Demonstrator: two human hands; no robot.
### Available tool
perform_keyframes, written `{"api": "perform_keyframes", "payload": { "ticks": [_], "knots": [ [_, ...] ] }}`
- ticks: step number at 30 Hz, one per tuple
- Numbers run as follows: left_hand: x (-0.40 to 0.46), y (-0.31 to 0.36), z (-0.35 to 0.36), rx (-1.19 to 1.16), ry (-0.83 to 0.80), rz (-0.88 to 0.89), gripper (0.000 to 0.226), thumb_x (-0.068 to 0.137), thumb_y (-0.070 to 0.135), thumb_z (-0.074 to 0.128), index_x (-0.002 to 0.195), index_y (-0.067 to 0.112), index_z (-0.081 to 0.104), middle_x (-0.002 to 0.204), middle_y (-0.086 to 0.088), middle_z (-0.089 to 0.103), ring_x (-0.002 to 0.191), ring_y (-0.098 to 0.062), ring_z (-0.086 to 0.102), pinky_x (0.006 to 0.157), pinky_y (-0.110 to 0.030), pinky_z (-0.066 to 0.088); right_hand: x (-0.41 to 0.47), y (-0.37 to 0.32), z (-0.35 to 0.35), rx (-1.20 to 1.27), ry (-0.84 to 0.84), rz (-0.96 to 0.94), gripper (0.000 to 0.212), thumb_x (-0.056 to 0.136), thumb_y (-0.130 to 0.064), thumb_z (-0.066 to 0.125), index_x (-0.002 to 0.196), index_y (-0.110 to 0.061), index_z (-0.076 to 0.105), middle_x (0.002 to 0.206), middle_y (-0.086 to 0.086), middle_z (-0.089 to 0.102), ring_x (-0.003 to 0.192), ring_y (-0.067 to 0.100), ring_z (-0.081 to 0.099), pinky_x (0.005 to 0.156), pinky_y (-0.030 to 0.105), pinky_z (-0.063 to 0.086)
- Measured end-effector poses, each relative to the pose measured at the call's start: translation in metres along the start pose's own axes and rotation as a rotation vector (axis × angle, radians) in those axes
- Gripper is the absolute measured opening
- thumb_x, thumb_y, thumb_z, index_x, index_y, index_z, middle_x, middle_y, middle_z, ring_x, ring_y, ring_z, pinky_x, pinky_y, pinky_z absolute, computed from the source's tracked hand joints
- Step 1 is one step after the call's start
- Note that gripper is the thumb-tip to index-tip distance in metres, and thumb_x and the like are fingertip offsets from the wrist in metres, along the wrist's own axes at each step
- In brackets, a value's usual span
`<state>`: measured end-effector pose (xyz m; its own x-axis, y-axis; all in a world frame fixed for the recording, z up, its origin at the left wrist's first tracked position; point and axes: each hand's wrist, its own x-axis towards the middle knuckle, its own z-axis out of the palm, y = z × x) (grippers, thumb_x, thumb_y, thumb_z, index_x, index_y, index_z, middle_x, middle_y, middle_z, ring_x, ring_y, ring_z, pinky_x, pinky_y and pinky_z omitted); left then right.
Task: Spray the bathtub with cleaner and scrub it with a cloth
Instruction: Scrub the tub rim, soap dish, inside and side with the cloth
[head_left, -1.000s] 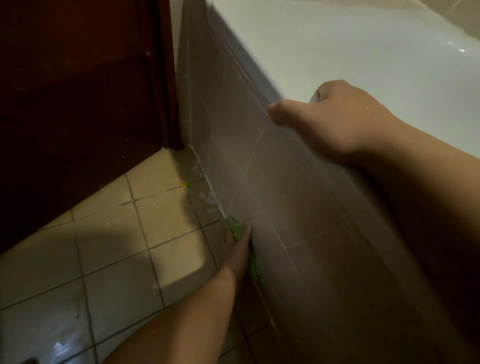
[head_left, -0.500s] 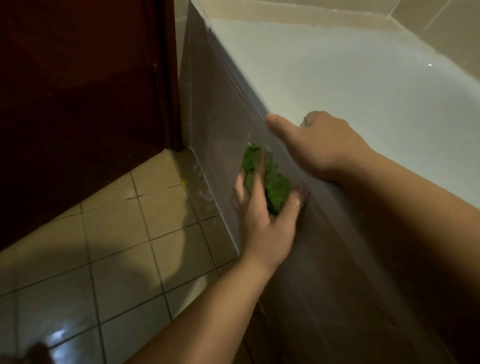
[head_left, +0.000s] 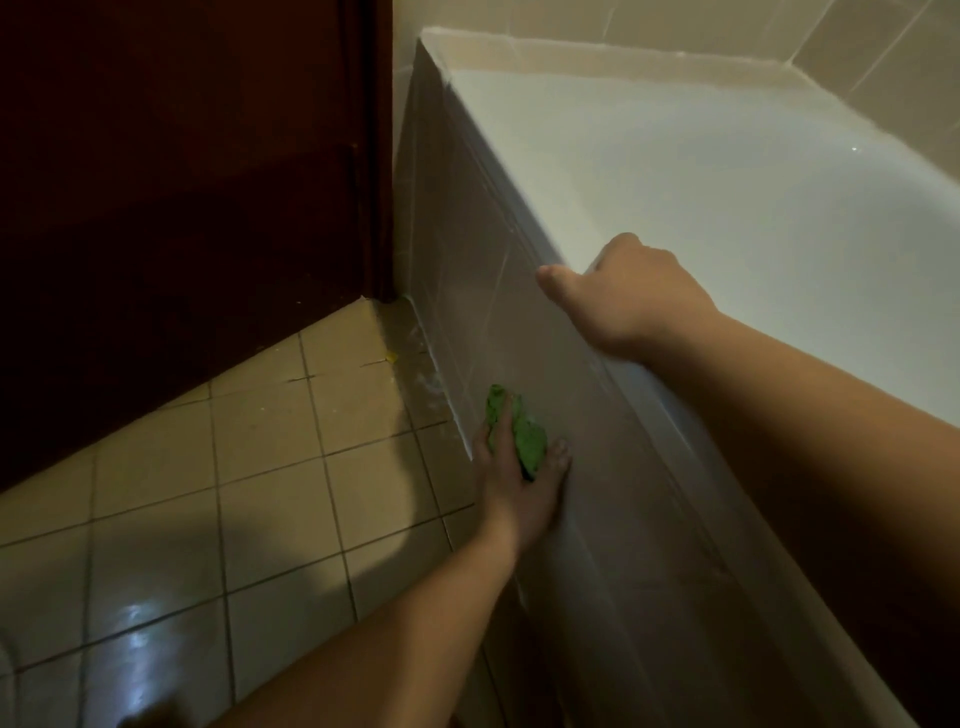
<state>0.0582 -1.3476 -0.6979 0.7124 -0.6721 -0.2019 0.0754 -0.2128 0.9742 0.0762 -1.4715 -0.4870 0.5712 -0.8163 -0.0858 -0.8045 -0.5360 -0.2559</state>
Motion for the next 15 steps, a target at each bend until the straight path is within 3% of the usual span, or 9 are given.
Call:
{"api": "perform_keyframes", "payload": {
  "ticks": [2,5,8,12,15],
  "knots": [
    [0.013,-0.02,-0.001,-0.046,-0.043,-0.088,0.099,0.071,0.075,0.058,0.158,0.048,0.018,0.166,0.001,0.016,0.139,-0.004,0.026,0.116,-0.024,0.02,0.006,-0.002,0.0,0.0,0.003,-0.001,0.066,0.09,-0.072,0.049,0.099,-0.006,0.052,0.085,0.014,0.057,0.074,0.032,0.057,0.051,0.03,0.026],
    [0.033,-0.058,-0.001,-0.117,-0.076,-0.212,0.107,0.07,0.076,0.062,0.161,0.04,0.019,0.16,0.005,0.023,0.136,-0.006,0.029,0.114,-0.026,0.023,0.017,-0.008,-0.001,-0.006,0.007,-0.011,0.064,0.089,-0.07,0.051,0.098,-0.006,0.053,0.085,0.014,0.055,0.075,0.032,0.056,0.052,0.029,0.025],
    [0.049,-0.111,0.007,-0.172,-0.095,-0.408,0.107,0.062,0.094,0.061,0.155,0.053,0.026,0.159,0.009,0.033,0.143,-0.014,0.037,0.121,-0.042,0.03,0.025,-0.013,-0.002,-0.031,0.009,-0.036,0.059,0.091,-0.066,0.051,0.095,-0.008,0.052,0.083,0.012,0.05,0.076,0.031,0.052,0.051,0.029,0.024],
    [0.058,-0.205,0.037,-0.275,-0.058,-0.546,0.096,0.062,0.098,0.061,0.146,0.063,0.032,0.16,0.006,0.04,0.143,-0.023,0.045,0.115,-0.056,0.039,0.029,-0.016,-0.004,-0.019,0.008,-0.057,0.051,0.093,-0.061,0.052,0.077,-0.012,0.051,0.071,0.007,0.045,0.072,0.031,0.05,0.052,0.031,0.026],
    [0.066,-0.201,0.039,-0.316,-0.051,-0.555,0.094,0.059,0.098,0.062,0.143,0.064,0.037,0.162,0.007,0.039,0.145,-0.024,0.044,0.114,-0.057,0.038,0.026,-0.015,-0.005,0.016,0.004,-0.06,0.05,0.091,-0.061,0.053,0.071,-0.015,0.048,0.07,0.006,0.046,0.063,0.025,0.046,0.052,0.032,0.026]
  ]
}}
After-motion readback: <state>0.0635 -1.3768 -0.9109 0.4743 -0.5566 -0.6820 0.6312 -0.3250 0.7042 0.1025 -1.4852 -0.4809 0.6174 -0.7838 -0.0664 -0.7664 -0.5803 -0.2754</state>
